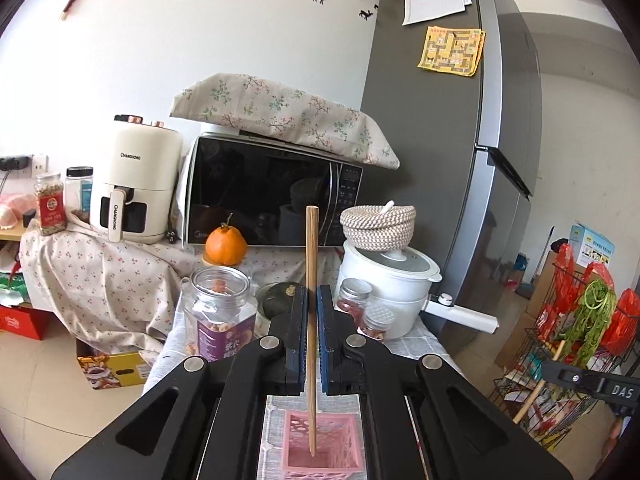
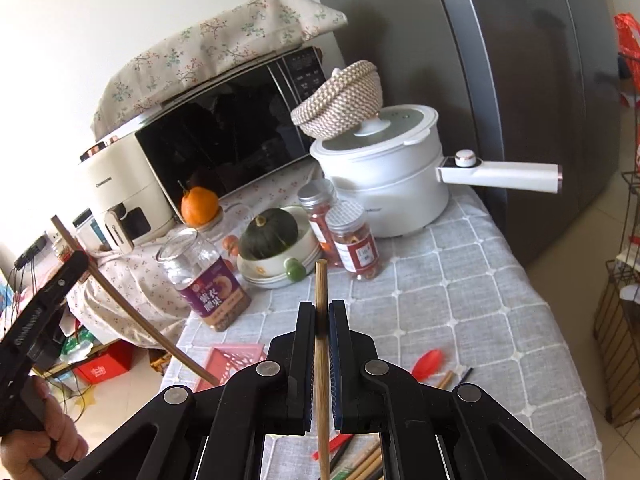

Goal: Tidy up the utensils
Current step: 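Lower the left tool's chopstick into the pink basket while the right tool inserts its chopstick too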

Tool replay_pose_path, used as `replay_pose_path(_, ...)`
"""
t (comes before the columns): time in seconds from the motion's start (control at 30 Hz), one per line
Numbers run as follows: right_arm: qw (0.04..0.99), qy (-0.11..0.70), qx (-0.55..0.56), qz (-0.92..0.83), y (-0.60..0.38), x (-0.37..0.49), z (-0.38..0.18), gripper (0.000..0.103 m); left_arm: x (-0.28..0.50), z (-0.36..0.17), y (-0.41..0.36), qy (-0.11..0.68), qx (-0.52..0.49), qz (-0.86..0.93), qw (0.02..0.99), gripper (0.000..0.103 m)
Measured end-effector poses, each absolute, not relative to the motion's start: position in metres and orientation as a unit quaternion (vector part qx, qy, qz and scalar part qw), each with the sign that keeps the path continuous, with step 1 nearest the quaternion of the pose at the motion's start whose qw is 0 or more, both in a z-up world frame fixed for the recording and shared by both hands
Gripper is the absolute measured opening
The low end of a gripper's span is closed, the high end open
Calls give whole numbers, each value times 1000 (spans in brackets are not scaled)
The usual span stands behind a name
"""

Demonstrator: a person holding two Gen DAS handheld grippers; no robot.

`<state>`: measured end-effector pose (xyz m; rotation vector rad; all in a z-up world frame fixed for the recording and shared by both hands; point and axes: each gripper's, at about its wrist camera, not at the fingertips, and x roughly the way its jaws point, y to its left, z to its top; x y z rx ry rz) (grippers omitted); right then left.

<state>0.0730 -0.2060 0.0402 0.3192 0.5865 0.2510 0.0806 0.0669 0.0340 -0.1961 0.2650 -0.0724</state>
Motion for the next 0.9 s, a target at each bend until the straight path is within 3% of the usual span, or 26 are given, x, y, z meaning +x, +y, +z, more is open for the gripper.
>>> replay_pose_path(0.57, 932, 297, 147, 146, -197, 78, 36, 5, 155, -31, 70, 273, -129, -44, 952, 6)
replay_pose_path(0.67, 933, 291, 147, 153, -192, 76, 41, 5, 160, -33, 70, 313, -139, -55, 938, 12)
replay_pose_path(0.8, 934, 277, 151, 166, -184, 75, 53, 5, 147, -25, 71, 316, -121, -51, 940, 47)
replay_pose_path(0.9, 936, 259, 161, 176, -177, 75, 65, 5, 132, -16, 77, 311, -107, -51, 943, 57)
